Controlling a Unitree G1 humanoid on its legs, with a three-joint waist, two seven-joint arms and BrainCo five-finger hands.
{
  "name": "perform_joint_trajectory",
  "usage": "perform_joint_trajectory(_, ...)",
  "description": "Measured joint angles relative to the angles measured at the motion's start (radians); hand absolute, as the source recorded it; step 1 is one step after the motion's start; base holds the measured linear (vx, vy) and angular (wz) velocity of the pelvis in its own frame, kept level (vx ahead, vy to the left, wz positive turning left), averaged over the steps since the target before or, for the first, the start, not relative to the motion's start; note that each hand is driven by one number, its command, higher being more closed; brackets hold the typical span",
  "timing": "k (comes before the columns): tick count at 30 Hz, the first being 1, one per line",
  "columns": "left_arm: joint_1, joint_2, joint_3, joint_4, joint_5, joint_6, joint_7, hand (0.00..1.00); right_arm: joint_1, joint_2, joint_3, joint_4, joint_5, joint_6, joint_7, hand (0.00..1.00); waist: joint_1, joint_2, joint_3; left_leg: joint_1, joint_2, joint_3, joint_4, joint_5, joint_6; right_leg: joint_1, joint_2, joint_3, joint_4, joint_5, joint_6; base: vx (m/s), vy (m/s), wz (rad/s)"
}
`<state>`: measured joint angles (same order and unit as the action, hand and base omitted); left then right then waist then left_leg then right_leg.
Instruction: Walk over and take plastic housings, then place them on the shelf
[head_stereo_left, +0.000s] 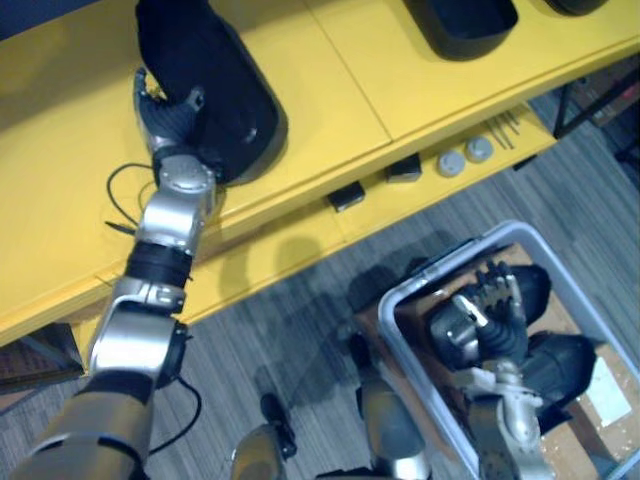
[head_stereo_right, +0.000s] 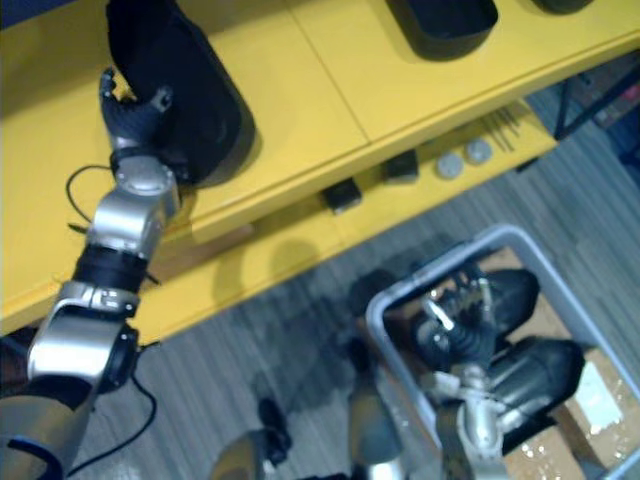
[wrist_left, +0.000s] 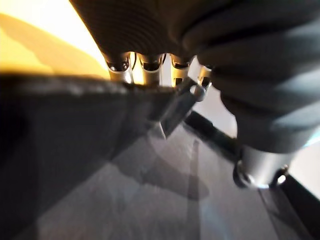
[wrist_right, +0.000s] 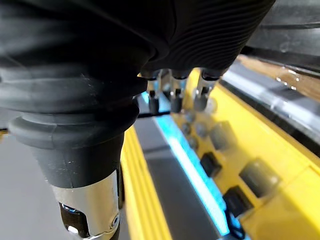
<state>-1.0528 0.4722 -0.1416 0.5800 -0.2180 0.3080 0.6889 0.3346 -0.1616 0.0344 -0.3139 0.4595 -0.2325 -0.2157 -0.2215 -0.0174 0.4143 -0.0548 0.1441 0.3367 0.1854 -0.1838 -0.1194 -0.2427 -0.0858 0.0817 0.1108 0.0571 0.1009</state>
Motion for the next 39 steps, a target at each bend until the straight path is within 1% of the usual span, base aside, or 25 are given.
perform_joint_trajectory(2,-0.014,0.001,0.001,0.000,-0.001,-0.022,0.049,0.00,0.016,-0.003,0.005,0.000,0.002,-0.010,0.000,0.00,-0.003,0.000,0.000,0.000,0.000,-0.001,0.000,0.001,0.001,0.000,0.000,0.000,0.000,0.000,0.000,0.00,0.000,0.00)
perform_joint_trajectory(4,-0.048,0.019,0.002,-0.003,0.002,-0.064,0.109,0.00,0.030,-0.010,0.032,0.000,0.004,-0.016,0.000,0.00,-0.011,0.000,0.000,0.000,-0.002,-0.001,-0.001,0.005,0.004,0.000,-0.002,0.000,0.000,0.000,0.000,0.00,0.000,0.00)
perform_joint_trajectory(5,-0.062,0.024,0.003,-0.004,0.002,-0.073,0.124,0.00,0.036,-0.012,0.042,0.000,0.004,-0.020,0.001,0.00,-0.012,0.000,0.000,0.000,-0.002,-0.002,-0.002,0.006,0.004,0.000,-0.002,0.000,0.000,0.000,0.000,0.00,0.000,0.00)
perform_joint_trajectory(8,-0.137,0.068,0.010,-0.037,0.004,-0.133,0.196,0.00,0.057,-0.012,0.077,0.000,0.009,-0.031,0.003,0.00,-0.014,0.001,0.000,0.001,-0.001,-0.007,-0.005,0.013,0.003,0.003,-0.002,-0.002,-0.002,0.001,-0.001,0.00,0.000,0.00)
perform_joint_trajectory(9,-0.145,0.079,0.013,-0.047,0.004,-0.140,0.205,0.00,0.057,-0.011,0.079,0.000,0.009,-0.032,0.005,0.00,-0.015,0.002,-0.001,0.004,-0.002,-0.008,-0.010,0.013,0.003,0.003,0.000,-0.002,-0.002,0.001,-0.001,0.00,0.000,0.00)
perform_joint_trajectory(12,-0.178,0.115,0.017,-0.073,-0.002,-0.190,0.216,0.00,0.063,-0.010,0.081,0.001,0.009,-0.036,0.007,0.00,-0.017,0.003,-0.002,0.026,-0.009,-0.016,-0.042,0.028,0.004,0.016,-0.003,-0.011,-0.003,0.001,-0.001,0.00,-0.010,0.09)
perform_joint_trajectory(14,-0.180,0.116,0.020,-0.086,-0.019,-0.226,0.236,0.00,0.076,-0.009,0.087,0.001,0.008,-0.041,0.009,0.00,-0.016,0.009,-0.006,0.026,-0.009,-0.027,-0.040,0.028,0.004,0.035,-0.007,-0.025,-0.019,0.001,-0.001,0.00,0.002,0.18)
perform_joint_trajectory(16,-0.179,0.126,0.031,-0.087,-0.066,-0.284,0.248,0.00,0.077,-0.010,0.091,0.001,-0.003,-0.045,0.002,0.00,-0.009,0.011,-0.007,0.022,-0.010,-0.030,-0.039,0.028,0.004,0.035,-0.007,-0.028,-0.021,0.002,0.000,-0.02,-0.002,0.09)
perform_joint_trajectory(18,-0.179,0.133,0.066,-0.087,-0.099,-0.326,0.248,0.00,0.071,-0.009,0.105,0.001,-0.009,-0.049,-0.005,0.00,-0.006,0.012,-0.009,0.018,-0.010,-0.030,-0.040,0.028,0.004,0.036,-0.006,-0.028,-0.035,0.015,0.000,0.00,0.000,0.00)
perform_joint_trajectory(20,-0.179,0.134,0.082,-0.095,-0.106,-0.358,0.239,0.00,0.069,-0.002,0.112,0.001,-0.048,-0.049,-0.005,0.00,-0.006,0.014,-0.012,0.020,-0.011,-0.030,-0.042,0.028,0.004,0.037,-0.007,-0.028,-0.035,0.017,0.000,0.00,-0.001,-0.02)
perform_joint_trajectory(21,-0.179,0.133,0.084,-0.110,-0.132,-0.370,0.234,0.00,0.065,-0.002,0.115,0.001,-0.057,-0.049,-0.005,0.00,-0.006,0.016,-0.017,0.021,-0.012,-0.029,-0.043,0.028,0.004,0.037,-0.007,-0.028,-0.035,0.017,0.000,0.00,0.000,0.00)
perform_joint_trajectory(23,-0.171,0.133,0.084,-0.180,-0.135,-0.400,0.174,0.00,0.033,-0.003,0.114,0.001,-0.089,-0.068,-0.003,0.00,-0.004,0.023,-0.038,0.030,-0.015,-0.030,-0.051,0.028,0.005,0.043,-0.009,-0.031,-0.035,0.017,0.001,0.04,0.015,0.00)
perform_joint_trajectory(25,-0.140,0.133,0.084,-0.268,-0.132,-0.409,0.114,0.00,-0.002,-0.009,0.111,0.001,-0.129,-0.095,-0.001,0.00,-0.003,0.037,-0.049,0.064,-0.016,-0.036,-0.065,0.029,0.006,0.079,-0.011,-0.046,-0.043,0.017,0.001,0.05,0.027,0.10)
perform_joint_trajectory(26,-0.091,0.133,0.084,-0.338,-0.125,-0.410,0.072,0.00,-0.018,-0.025,0.106,0.000,-0.166,-0.120,0.003,0.00,-0.001,0.058,-0.079,0.074,-0.017,-0.051,-0.077,0.029,0.006,0.101,-0.014,-0.059,-0.054,0.017,0.001,0.06,0.037,0.21)
perform_joint_trajectory(27,-0.057,0.134,0.085,-0.373,-0.125,-0.410,0.053,0.00,-0.032,-0.037,0.103,0.000,-0.186,-0.133,0.004,0.00,0.004,0.069,-0.103,0.073,-0.019,-0.056,-0.079,0.029,0.006,0.106,-0.017,-0.066,-0.061,0.017,0.001,0.10,0.036,0.18)
perform_joint_trajectory(28,0.022,0.144,0.097,-0.436,-0.125,-0.410,0.022,0.00,-0.053,-0.067,0.101,0.001,-0.214,-0.155,0.003,0.00,0.027,0.093,-0.154,0.074,-0.022,-0.057,-0.087,0.029,0.006,0.110,-0.020,-0.078,-0.071,0.017,0.001,0.10,0.021,0.14)
perform_joint_trajectory(29,0.065,0.153,0.111,-0.463,-0.125,-0.410,0.008,0.00,-0.070,-0.083,0.097,0.001,-0.226,-0.164,0.001,0.00,0.033,0.103,-0.168,0.079,-0.023,-0.063,-0.090,0.029,0.006,0.122,-0.021,-0.085,-0.077,0.017,0.001,0.11,0.016,0.21)
perform_joint_trajectory(31,0.300,0.155,0.243,-0.585,-0.125,-0.412,-0.033,0.00,-0.164,-0.137,0.049,0.004,-0.240,-0.201,-0.027,0.00,0.065,0.131,-0.200,0.110,-0.023,-0.090,-0.092,0.029,0.006,0.180,-0.026,-0.120,-0.098,0.017,0.001,0.04,0.012,0.37)
perform_joint_trajectory(32,0.378,0.154,0.286,-0.619,-0.125,-0.413,-0.036,0.00,-0.189,-0.146,0.030,0.005,-0.238,-0.211,-0.030,0.00,0.078,0.136,-0.217,0.106,-0.023,-0.100,-0.093,0.029,0.006,0.183,-0.027,-0.129,-0.105,0.017,0.001,0.02,-0.015,0.46)
perform_joint_trajectory(33,0.526,0.137,0.376,-0.675,-0.116,-0.415,-0.034,0.00,-0.235,-0.154,-0.016,0.007,-0.233,-0.236,-0.030,0.00,0.097,0.139,-0.230,0.109,-0.024,-0.126,-0.100,0.031,0.008,0.210,-0.031,-0.162,-0.128,0.019,0.004,0.02,-0.039,0.60)
perform_joint_trajectory(34,0.673,0.097,0.456,-0.728,-0.110,-0.417,-0.033,0.00,-0.272,-0.156,-0.058,0.009,-0.211,-0.248,-0.027,0.00,0.121,0.133,-0.244,0.108,-0.028,-0.152,-0.111,0.043,0.010,0.231,-0.036,-0.193,-0.147,0.020,0.005,0.01,-0.051,0.81)
perform_joint_trajectory(36,0.878,0.007,0.546,-0.783,-0.074,-0.421,-0.014,0.00,-0.321,-0.162,-0.101,0.019,-0.154,-0.246,-0.015,0.00,0.169,0.112,-0.263,0.107,-0.030,-0.196,-0.119,0.056,0.004,0.260,-0.037,-0.236,-0.170,0.021,0.006,-0.02,-0.053,0.74)
perform_joint_trajectory(37,0.977,-0.052,0.584,-0.790,-0.074,-0.427,-0.004,0.00,-0.361,-0.170,-0.106,0.040,-0.148,-0.240,-0.008,0.00,0.203,0.097,-0.272,0.107,-0.030,-0.227,-0.123,0.063,0.001,0.284,-0.037,-0.270,-0.182,0.021,0.007,-0.01,-0.049,0.64)
perform_joint_trajectory(38,1.020,-0.079,0.597,-0.789,-0.074,-0.430,0.003,0.00,-0.387,-0.176,-0.108,0.057,-0.149,-0.235,-0.003,0.00,0.218,0.088,-0.276,0.105,-0.031,-0.243,-0.124,0.066,0.001,0.295,-0.037,-0.281,-0.187,0.021,0.007,-0.02,-0.053,0.65)
perform_joint_trajectory(39,1.071,-0.109,0.610,-0.784,-0.075,-0.437,0.014,0.00,-0.431,-0.183,-0.097,0.085,-0.147,-0.216,0.002,0.00,0.242,0.077,-0.283,0.105,-0.031,-0.260,-0.126,0.072,0.000,0.306,-0.038,-0.304,-0.189,0.021,0.006,-0.04,-0.039,0.57)
